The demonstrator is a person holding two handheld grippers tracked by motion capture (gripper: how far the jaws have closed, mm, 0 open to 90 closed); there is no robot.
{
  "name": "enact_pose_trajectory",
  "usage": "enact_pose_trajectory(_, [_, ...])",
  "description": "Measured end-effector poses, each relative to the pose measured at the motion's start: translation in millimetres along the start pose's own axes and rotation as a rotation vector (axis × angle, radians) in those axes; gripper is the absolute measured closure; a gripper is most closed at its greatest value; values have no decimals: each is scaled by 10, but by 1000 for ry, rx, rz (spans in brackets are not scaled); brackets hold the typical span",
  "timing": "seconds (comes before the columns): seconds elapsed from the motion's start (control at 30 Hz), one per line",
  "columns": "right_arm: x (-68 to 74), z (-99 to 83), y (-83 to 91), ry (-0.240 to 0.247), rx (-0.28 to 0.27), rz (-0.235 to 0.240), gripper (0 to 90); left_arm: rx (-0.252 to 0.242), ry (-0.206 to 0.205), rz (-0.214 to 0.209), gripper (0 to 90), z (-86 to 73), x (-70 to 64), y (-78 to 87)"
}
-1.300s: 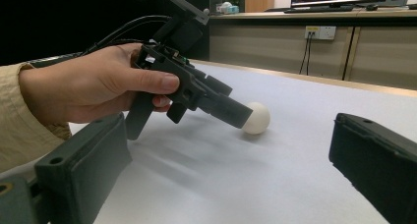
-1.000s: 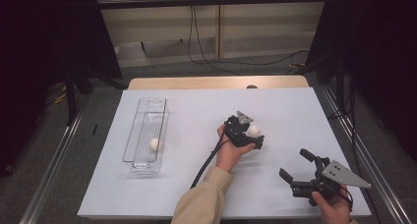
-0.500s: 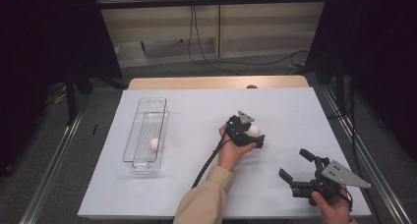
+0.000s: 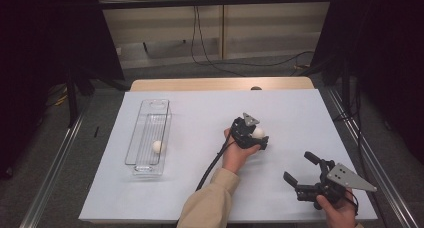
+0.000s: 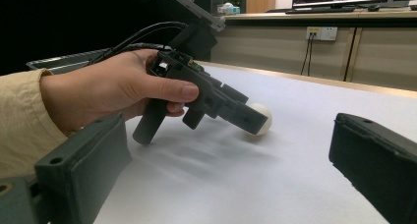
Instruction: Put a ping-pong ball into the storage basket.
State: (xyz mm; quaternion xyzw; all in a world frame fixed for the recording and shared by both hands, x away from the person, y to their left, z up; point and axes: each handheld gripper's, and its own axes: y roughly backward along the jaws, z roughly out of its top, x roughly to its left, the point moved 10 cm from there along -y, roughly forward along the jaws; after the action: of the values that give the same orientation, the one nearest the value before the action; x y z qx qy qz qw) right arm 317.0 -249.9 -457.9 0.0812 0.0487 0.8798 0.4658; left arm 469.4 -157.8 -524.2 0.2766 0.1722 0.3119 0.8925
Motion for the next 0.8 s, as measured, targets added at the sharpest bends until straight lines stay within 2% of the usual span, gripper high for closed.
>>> enact_pose_trajectory(0.1, [-2,0,1,0,0,0,12,6,4,-3,216,-7,-5,-11])
enact_pose_trajectory(0.2, [-1,0,2,-1,0,0,12,13,-13,0,235,-9,0,-16])
enact_pose_trajectory(0.23, [0,1,2,0,0,1,12,10,0,-1,238,-6,-10,-24])
enact_pose_trajectory(0.37, [1,1,1,-1,0,1,12,19,-2,-5,266,-14,-21,-43])
enact_pose_trajectory(0.47, [-2,3,3,0,-1,1,12,28,-17,1,292,-20,-16,-57])
enact_pose_trajectory(0.8, [-8,3,7,-3,-1,2,13,23,-25,1,381,3,-21,-86])
